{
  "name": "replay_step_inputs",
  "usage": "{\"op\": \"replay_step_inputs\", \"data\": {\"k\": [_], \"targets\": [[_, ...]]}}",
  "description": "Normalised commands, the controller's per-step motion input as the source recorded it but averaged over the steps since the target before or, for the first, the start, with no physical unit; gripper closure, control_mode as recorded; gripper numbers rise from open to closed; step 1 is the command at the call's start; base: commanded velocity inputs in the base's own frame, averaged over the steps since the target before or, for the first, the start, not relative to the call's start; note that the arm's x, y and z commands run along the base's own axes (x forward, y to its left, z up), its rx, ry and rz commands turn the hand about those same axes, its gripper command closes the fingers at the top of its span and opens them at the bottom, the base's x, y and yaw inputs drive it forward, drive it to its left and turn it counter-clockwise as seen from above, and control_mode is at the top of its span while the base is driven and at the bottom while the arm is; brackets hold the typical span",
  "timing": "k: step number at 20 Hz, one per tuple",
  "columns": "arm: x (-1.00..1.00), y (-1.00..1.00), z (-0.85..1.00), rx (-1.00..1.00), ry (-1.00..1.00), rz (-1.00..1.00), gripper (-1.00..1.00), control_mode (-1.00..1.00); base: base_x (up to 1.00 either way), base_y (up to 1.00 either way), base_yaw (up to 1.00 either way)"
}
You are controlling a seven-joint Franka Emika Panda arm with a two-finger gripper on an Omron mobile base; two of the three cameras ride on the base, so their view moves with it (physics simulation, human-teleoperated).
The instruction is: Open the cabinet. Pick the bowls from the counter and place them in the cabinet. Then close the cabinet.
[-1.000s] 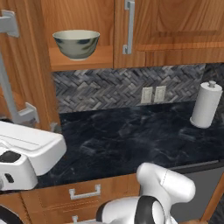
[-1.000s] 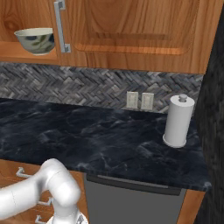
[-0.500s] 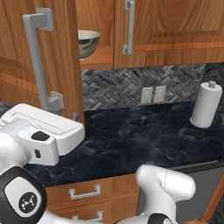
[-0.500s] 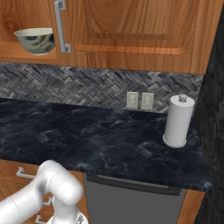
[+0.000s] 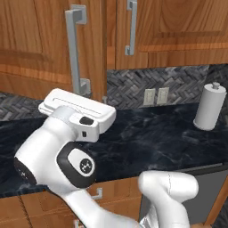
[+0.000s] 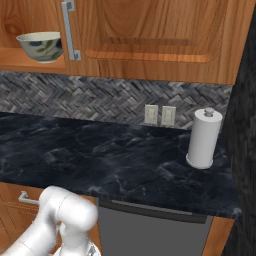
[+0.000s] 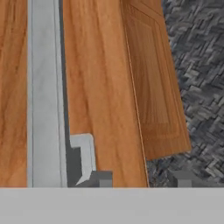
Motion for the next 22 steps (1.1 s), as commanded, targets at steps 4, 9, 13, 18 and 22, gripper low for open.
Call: {"op": "replay_step_inputs", "data": {"k": [4,9,13,18,22], "targets": [[1.0,-0.08,0.0,-0.08,0.03,-0.05,-1.0,-1.0,0.0,0.0,0.0],[1.0,0.0,-0.04,-0.08,0.1,-0.05,-1.0,-1.0,0.0,0.0,0.0],[1.0,-0.09,0.0,-0.07,0.06,-0.09,-1.0,-1.0,0.0,0.0,0.0],[1.0,-0.53,0.0,-0.01,0.12,-0.05,-1.0,-1.0,0.0,0.0,0.0],[0.98,-0.75,0.0,0.0,0.1,0.0,-1.0,-1.0,0.0,0.0,0.0]]}}
